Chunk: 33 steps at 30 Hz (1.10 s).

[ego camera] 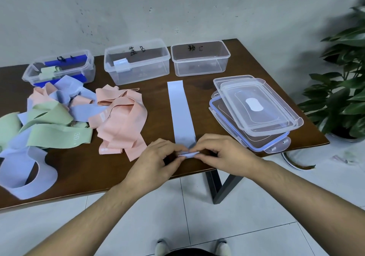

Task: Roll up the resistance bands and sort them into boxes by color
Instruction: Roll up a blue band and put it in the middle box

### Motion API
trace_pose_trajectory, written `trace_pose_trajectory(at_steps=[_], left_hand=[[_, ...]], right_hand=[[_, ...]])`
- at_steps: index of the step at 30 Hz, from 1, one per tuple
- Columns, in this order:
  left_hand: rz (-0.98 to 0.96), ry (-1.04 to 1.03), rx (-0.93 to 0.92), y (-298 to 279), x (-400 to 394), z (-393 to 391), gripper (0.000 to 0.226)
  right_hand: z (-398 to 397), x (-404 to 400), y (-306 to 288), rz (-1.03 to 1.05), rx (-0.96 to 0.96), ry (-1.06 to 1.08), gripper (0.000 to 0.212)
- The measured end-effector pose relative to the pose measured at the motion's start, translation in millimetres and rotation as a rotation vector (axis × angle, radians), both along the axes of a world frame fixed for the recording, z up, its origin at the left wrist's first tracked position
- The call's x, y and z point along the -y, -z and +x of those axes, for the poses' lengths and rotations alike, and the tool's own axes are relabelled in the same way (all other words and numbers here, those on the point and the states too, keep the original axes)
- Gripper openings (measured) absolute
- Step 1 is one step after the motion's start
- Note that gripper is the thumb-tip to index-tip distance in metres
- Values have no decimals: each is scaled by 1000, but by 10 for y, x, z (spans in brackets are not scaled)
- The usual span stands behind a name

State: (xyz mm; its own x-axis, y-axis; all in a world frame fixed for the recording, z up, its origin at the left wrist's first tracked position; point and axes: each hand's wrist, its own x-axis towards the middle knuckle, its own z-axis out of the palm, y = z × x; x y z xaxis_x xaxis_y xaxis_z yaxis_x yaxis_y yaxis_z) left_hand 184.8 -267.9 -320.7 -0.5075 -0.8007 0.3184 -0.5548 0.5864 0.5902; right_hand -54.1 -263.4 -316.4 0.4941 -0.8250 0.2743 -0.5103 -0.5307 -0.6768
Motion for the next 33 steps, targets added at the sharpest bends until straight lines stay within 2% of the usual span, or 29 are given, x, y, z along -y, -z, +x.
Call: trace_pose_trajectory(at_steps=[5,10,12,16,20,26,33], left_hand=[[25,-45,2,-14,-25,-21,10],[-17,-50,13,-9,-6,-32,8],[-36,-65,23,-2,-17,-32,11],[-87,-54,67,-1,-38,-30,19],[-109,-47,57,-4,-21,-38,14],[-161,-23,69,9,-42,-32,10],[-78,-65,67,8,-13,-36,11]], right_hand=[[25,20,-15,90,-2,75,9],[37,-16,51,9,-39,87,8],[34,-25,55,-23,-85,75,14],[46,-23,34,-99,-130,56,13],[58,-20,12,-149,-175,57,15],[61,-24,-3,-104,-145,68,17],[106,-8,-26,1,-68,117,10]])
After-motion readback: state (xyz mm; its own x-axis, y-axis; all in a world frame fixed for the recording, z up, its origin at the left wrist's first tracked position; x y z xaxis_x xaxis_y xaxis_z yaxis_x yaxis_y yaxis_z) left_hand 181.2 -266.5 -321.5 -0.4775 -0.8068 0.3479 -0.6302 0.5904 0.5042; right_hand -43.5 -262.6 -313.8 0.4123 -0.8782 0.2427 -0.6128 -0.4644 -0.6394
